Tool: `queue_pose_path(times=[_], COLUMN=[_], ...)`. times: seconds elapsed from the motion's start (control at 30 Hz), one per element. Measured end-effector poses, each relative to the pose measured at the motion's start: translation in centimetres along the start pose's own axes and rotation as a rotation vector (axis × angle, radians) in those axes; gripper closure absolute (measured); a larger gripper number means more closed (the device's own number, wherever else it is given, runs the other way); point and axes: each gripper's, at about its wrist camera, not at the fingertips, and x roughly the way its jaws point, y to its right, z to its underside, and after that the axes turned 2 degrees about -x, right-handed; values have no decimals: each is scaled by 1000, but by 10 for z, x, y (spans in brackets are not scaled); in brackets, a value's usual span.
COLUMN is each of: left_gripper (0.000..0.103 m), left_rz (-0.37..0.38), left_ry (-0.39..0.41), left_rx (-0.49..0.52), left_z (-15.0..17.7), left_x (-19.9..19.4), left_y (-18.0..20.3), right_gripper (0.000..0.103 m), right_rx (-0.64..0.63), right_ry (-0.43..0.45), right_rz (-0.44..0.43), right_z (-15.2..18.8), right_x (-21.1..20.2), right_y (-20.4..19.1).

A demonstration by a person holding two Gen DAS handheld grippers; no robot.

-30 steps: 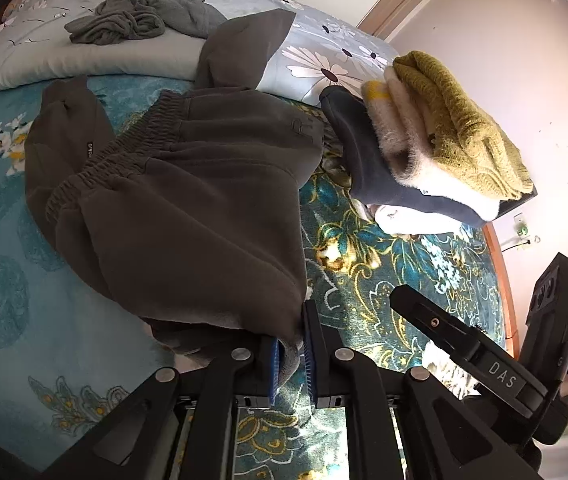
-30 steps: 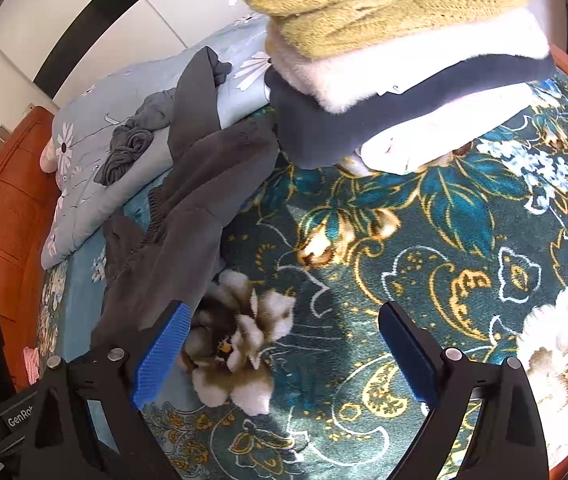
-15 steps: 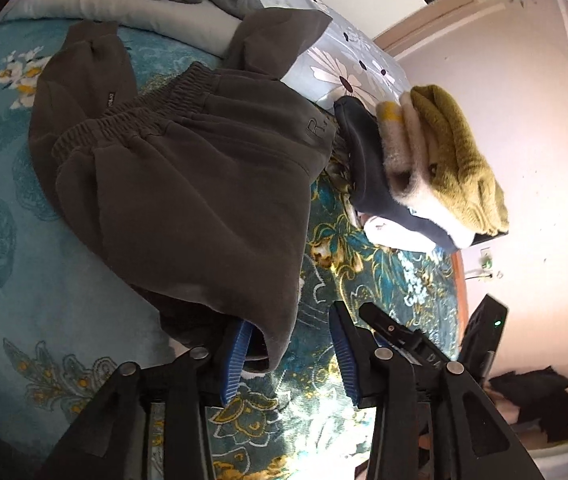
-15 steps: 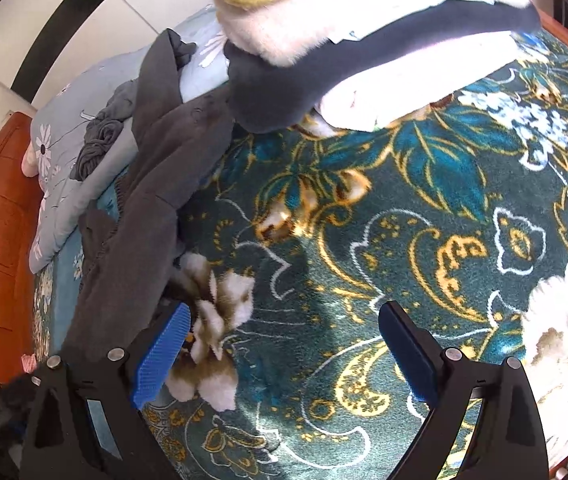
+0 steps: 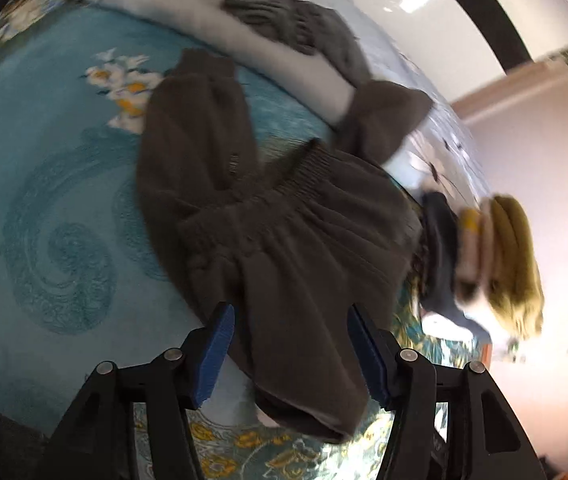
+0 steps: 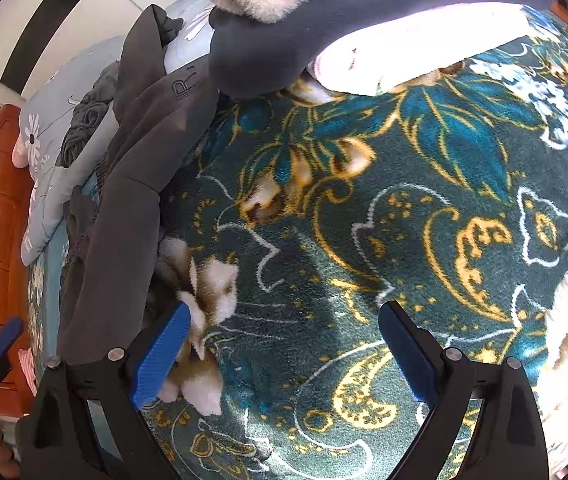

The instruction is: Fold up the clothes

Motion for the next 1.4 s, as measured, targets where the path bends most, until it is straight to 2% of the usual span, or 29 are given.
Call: queue_pose_path(times=[0.1,0.2,0.27,0.37,0.43,0.6,0.73,0.9,1.23,1.27,1.4], left_gripper=[34,36,37,45,48,66,72,80,82,82,82], left_rz=[-64,-56,-35,-7,-15,-17,29,46,79,72,-49], left_ry=[-21,-26,-3,46,56,70,72,221,514,540,584], left_rx=[-113,-112,-67,26,75,194,202,64,-215,-248,-402], left_z=[-21,-24,-21,-13,-9,-2,-3,-26,-73,-76,-64], left_x=[28,47,49,48,49,49,42,-20,-146,-157,-186], left_y=[-29,-40,-38,-29,-22,-8,-11,-71,-191,-207,-297], right_gripper=[7,7,7,7,7,7,7,7,7,7,7], right_rx=[-4,-10,-23,-26,-25,-38,-60,-100,-208,-221,-268], right_ry=[-16,-28,-28,-27,-27,-30,-28,-16,-27,-28,-36], right_rz=[2,1,4,11,18,27,30,30,23,18,-6], right_z=[0,-1,-2,-4,-5,-7,-6,-4,13,16,20], right_x=[4,6,5,3,3,2,0,-5,1,2,12], right_y=[-2,-5,-8,-11,-12,-24,-37,-55,-103,-110,-139])
